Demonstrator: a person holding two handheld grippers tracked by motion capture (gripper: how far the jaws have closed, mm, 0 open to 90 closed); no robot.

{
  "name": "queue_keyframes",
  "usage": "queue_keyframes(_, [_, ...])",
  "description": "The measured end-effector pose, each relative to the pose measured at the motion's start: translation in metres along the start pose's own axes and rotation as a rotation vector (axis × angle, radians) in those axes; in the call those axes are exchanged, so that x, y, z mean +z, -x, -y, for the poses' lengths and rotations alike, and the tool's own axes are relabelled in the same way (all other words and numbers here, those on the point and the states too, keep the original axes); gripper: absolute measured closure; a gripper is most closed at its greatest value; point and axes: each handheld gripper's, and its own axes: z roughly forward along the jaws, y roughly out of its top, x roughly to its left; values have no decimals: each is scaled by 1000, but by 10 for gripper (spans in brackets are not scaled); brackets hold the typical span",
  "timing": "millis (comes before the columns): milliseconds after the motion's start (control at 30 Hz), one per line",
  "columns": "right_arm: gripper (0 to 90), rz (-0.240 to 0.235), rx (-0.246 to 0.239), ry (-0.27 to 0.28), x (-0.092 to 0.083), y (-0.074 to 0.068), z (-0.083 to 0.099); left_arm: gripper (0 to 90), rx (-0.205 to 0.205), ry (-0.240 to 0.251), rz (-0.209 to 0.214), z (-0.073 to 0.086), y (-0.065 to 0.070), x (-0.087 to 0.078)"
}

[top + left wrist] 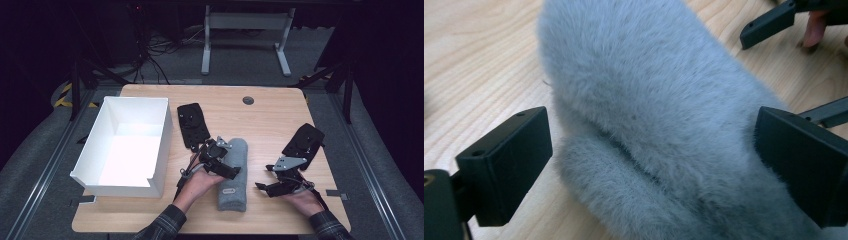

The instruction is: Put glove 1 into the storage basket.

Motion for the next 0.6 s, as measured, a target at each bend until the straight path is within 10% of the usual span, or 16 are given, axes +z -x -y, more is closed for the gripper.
queue_keyframes(367, [186,7,-8,6,2,-1,0,19,-34,-73,72,6,-4,21])
queue_keyframes(600, [179,4,-13,13,2,0,1,194,-18,-76,130,7,-5,19])
